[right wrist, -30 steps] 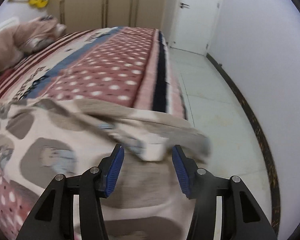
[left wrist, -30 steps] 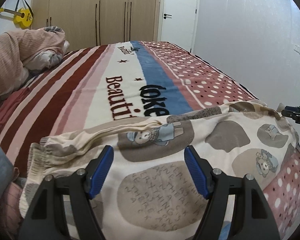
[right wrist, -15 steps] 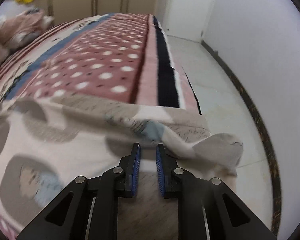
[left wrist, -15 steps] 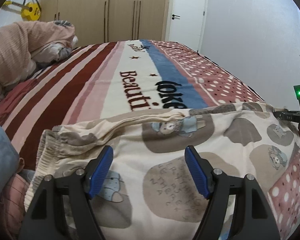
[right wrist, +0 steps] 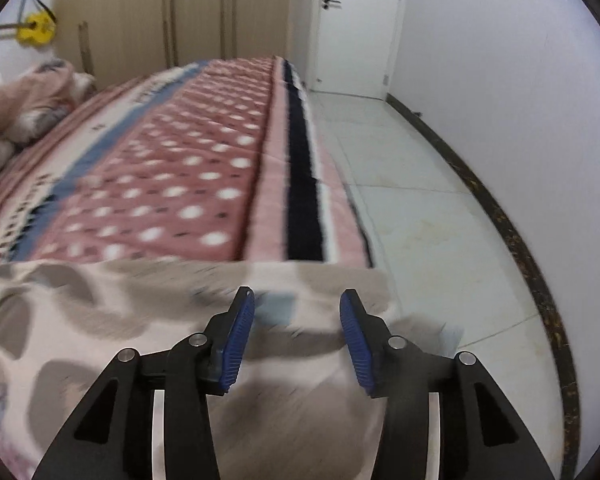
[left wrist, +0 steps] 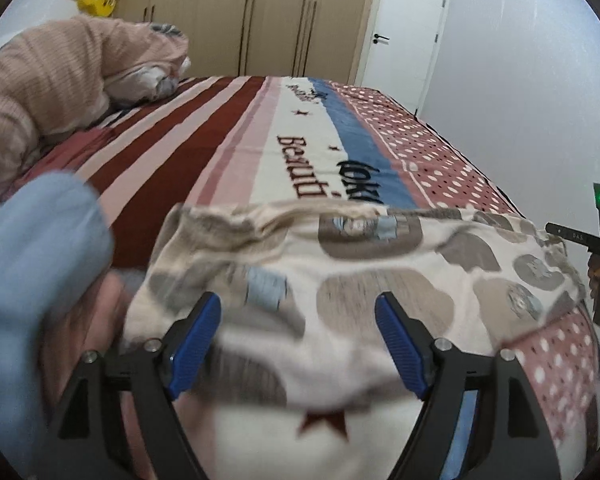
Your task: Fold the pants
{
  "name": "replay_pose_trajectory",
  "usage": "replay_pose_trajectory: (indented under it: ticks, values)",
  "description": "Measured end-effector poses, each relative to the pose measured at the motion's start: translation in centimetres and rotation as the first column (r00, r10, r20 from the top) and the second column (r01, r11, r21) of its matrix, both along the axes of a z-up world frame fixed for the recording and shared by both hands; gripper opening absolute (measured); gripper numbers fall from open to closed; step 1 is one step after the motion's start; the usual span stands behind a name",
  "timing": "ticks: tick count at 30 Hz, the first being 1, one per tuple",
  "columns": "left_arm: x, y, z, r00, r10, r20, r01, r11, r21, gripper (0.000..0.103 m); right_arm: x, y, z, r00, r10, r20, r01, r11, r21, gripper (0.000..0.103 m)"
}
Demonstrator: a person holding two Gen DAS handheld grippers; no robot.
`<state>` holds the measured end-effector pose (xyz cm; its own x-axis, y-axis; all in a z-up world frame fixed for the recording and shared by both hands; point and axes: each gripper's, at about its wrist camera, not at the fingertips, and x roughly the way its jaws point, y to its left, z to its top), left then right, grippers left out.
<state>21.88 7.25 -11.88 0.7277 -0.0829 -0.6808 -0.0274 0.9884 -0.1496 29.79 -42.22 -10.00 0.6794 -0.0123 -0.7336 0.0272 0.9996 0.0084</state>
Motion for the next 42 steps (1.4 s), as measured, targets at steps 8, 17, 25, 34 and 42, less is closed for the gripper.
replay_pose_trajectory:
  ticks: [8, 17, 25, 34, 42]
  values:
    - [-3.9, 2.0, -2.7, 0.990, 0.114, -0.085, -0.129, 0.970, -0.206, 0.076, -6.7, 5.5, 0.7, 0.990, 0.137, 0.037, -0.140, 0.983, 0.116, 0.044]
    - [-0.5, 4.0, -4.5, 0.975, 0.223, -0.020, -0.221, 0.942, -0.252, 0.076, -9.9, 7.3, -1.3, 0.994, 0.109, 0.020, -0.110, 0.985, 0.135, 0.056]
    - [2.5, 4.3, -3.9, 0.966, 0.256, 0.039, -0.241, 0.944, -0.225, 0.014, -12.7, 8.0, -1.6, 0.995, 0.099, 0.018, -0.101, 0.986, 0.129, 0.056]
    - [-0.7, 3.5, 4.5, 0.931, 0.205, 0.303, -0.176, 0.977, -0.121, 0.006, -15.1, 8.3, -0.6, 0.995, 0.094, 0.019, -0.096, 0.982, 0.164, 0.056]
    - [-2.9, 5.3, 9.7, 0.897, 0.202, 0.393, -0.180, 0.979, -0.093, 0.006, -17.2, 9.3, 1.1, 0.991, 0.131, 0.020, -0.133, 0.973, 0.186, 0.057]
